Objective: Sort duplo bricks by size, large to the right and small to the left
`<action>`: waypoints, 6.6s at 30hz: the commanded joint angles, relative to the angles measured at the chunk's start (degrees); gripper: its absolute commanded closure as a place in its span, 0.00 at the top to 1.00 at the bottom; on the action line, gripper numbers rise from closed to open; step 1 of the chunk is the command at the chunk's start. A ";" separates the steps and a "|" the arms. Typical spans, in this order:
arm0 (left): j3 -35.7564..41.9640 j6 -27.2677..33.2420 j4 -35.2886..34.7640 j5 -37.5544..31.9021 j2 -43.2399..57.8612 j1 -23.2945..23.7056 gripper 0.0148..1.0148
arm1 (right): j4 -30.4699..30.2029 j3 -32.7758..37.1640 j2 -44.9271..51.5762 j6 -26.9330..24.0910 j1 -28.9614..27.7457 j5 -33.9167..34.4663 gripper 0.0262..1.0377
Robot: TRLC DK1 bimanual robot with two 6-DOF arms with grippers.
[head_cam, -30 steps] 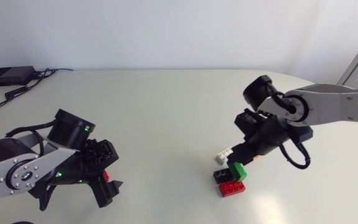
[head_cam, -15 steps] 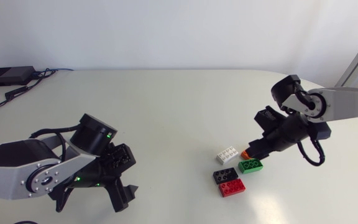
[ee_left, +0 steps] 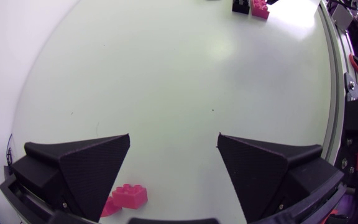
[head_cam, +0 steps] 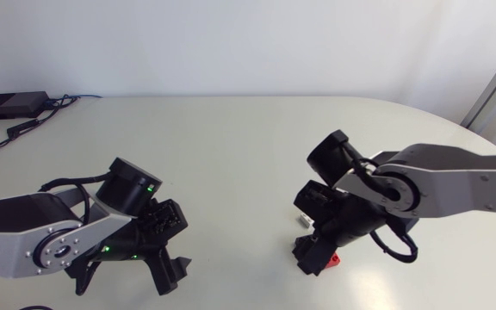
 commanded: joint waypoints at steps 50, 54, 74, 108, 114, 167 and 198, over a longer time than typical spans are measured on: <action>-0.46 -2.00 -0.43 -0.08 -2.85 -0.70 0.97 | 4.42 -10.38 -6.85 -2.76 -3.35 2.36 0.50; -0.54 -2.09 -0.52 -0.08 -3.03 -0.79 0.97 | 5.92 -11.70 -5.44 -2.50 -3.08 2.09 0.50; -0.63 -2.17 -0.79 -0.08 -4.08 -0.96 0.97 | 15.06 -8.27 7.92 -10.05 -15.83 1.74 0.50; -8.54 13.12 5.37 3.79 1.19 22.50 0.97 | 1.52 -7.48 -22.23 -3.73 -10.12 -0.81 0.97; -7.14 16.90 7.65 4.75 4.36 28.57 0.97 | 1.79 -10.03 -23.72 -3.81 -10.12 -0.72 0.97; -1.51 16.28 6.86 11.17 7.87 41.84 0.53 | 0.73 -12.40 -27.41 -3.81 -9.76 -0.63 0.96; -0.63 0.82 1.15 13.54 -23.33 49.66 0.96 | 10.75 -16.00 -41.04 -3.38 -35.16 2.53 0.96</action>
